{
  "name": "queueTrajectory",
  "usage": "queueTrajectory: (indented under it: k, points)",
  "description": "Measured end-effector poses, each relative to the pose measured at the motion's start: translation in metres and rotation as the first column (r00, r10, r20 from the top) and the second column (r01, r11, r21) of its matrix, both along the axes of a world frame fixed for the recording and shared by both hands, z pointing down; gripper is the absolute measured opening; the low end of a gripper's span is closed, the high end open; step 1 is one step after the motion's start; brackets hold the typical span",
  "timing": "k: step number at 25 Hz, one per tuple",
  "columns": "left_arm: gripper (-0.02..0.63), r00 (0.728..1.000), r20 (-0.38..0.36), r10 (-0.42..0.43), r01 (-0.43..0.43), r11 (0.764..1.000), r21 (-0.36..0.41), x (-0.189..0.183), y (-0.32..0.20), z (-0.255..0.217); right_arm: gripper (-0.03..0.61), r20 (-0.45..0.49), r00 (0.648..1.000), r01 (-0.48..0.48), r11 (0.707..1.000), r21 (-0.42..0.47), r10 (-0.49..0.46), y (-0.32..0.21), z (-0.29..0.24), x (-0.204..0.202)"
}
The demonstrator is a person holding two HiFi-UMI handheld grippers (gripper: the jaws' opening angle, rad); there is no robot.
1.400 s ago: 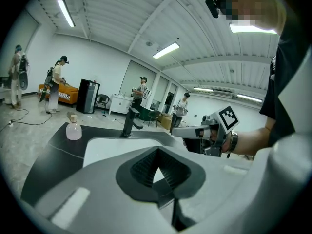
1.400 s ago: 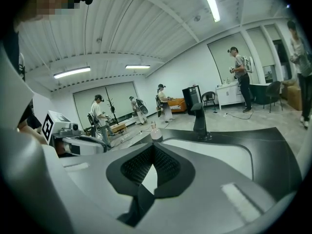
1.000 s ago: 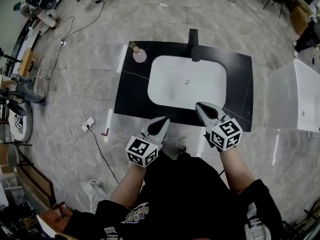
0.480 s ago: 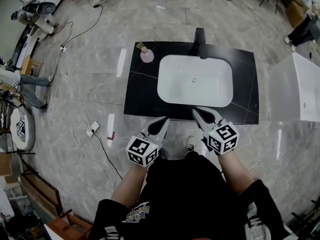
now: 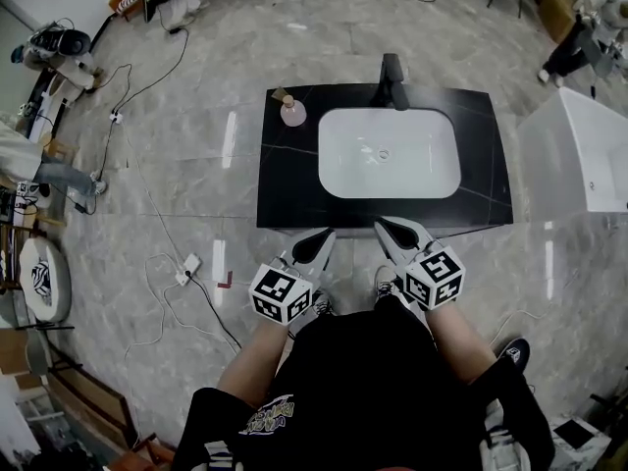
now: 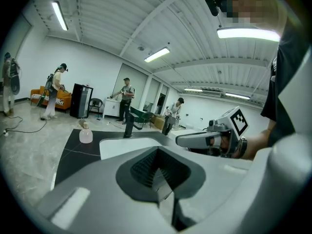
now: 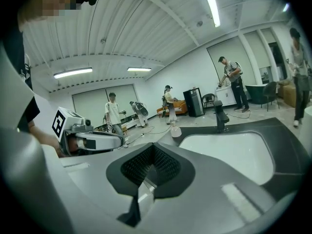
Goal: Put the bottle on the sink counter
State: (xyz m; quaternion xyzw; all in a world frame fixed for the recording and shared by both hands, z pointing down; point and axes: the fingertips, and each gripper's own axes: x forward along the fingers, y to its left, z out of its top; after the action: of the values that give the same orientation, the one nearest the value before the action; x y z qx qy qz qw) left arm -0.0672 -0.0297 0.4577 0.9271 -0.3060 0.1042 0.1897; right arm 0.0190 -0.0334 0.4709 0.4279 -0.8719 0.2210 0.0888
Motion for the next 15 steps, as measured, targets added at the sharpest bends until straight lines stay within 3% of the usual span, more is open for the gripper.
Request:
queueTrajectory:
  k: [15]
  points:
    - [0.000,0.999,-0.024,0.036,-0.037,0.999,-0.032,-0.041,0.026,0.015,0.028,-0.028,0.999,-0.035,0.999,-0.023,0.035,0.032,0.008,-0.040]
